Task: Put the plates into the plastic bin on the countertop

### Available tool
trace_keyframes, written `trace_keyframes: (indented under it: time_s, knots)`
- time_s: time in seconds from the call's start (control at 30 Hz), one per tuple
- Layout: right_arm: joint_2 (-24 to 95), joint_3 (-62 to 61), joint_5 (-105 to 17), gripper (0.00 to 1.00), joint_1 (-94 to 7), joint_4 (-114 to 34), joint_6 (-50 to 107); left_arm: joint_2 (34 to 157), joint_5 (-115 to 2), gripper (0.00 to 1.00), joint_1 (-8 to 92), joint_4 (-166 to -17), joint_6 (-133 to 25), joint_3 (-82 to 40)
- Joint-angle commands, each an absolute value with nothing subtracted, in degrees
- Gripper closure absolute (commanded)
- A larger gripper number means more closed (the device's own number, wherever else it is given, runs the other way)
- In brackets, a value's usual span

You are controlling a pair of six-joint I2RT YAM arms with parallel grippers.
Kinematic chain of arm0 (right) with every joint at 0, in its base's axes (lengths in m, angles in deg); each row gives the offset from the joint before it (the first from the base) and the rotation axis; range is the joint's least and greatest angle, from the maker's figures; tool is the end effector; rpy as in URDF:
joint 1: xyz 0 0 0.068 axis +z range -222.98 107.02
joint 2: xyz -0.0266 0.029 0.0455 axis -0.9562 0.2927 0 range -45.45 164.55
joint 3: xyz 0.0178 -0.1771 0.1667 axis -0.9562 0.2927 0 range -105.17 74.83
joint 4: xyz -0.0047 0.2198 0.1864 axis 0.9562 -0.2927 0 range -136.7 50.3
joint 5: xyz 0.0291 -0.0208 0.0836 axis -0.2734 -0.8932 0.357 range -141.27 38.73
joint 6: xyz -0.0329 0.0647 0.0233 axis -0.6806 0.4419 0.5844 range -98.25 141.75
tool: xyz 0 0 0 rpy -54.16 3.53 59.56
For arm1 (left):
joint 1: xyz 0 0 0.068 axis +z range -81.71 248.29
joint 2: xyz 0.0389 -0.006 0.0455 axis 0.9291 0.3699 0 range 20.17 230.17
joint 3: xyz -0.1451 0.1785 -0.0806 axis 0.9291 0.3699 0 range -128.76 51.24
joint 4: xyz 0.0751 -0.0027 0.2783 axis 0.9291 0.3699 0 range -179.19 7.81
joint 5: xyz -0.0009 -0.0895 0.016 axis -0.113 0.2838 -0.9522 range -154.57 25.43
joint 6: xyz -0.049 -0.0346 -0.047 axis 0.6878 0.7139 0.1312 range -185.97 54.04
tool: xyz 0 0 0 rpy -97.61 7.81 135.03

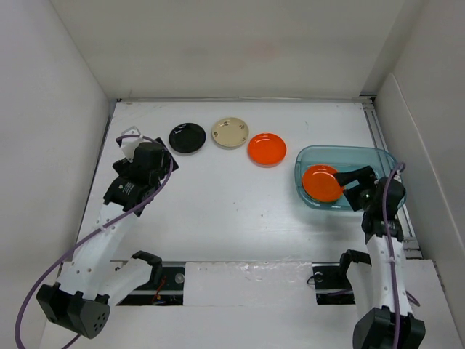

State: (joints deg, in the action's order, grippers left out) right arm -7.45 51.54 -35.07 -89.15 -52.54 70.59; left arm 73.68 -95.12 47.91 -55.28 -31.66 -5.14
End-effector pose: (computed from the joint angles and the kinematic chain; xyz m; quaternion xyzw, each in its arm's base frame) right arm 0.2316 -0.0484 0.1832 0.3934 0.7532 0.2600 0.4587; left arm 0.2571 -0.0605 0.3084 -0.2305 0.8179 -0.0143 0.5270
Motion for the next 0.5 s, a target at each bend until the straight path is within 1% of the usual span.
trace_keyframes:
  time_s: [0.0,0.03,0.07,0.13,0.2,0.23,0.27,0.33,0.4,0.47]
  knots:
    - [-10.2,46.7,-33.4,0.17,-89.5,-54.4,70.0,74.0,-95.2,0.0,48.2,-56.4,-32.4,-5.6]
    - [-11.4,46.1,-33.4,0.03,-89.5,-55.0,70.0,74.0,-95.2,0.0,48.2,-56.4,-32.4,-5.6]
    - [-11.4,45.3,-33.4,0.0,-89.5,-55.8,69.5,74.6,-95.2,0.0,48.2,-56.4,-32.4,-5.6]
    - [-12.0,43.0,-33.4,0.0,-89.5,-57.1,68.8,75.2,-94.7,0.0,48.2,-56.4,-31.9,-5.6]
    - [-12.0,41.9,-30.0,0.0,-89.0,-56.8,68.8,76.1,-91.8,0.0,48.7,-56.4,-31.2,-6.2]
    - [-12.0,41.9,-28.5,0.0,-88.2,-56.1,68.8,76.8,-89.9,0.0,49.6,-56.4,-28.7,-6.7]
    - [-11.4,41.9,-27.1,0.0,-87.7,-55.4,68.8,78.3,-84.1,0.0,50.8,-56.4,-27.4,-6.7]
    - [-10.6,40.4,-23.6,0.0,-85.6,-53.6,68.8,79.7,-77.3,0.0,52.8,-59.9,-24.8,-3.8]
    - [-9.5,39.3,-20.3,0.0,-83.8,-52.8,68.2,82.2,-74.6,0.0,52.8,-65.1,-16.8,0.6]
    - [-7.8,38.7,-17.6,0.0,-81.3,-50.7,68.2,83.9,-74.6,0.0,52.8,-69.7,-10.1,4.5]
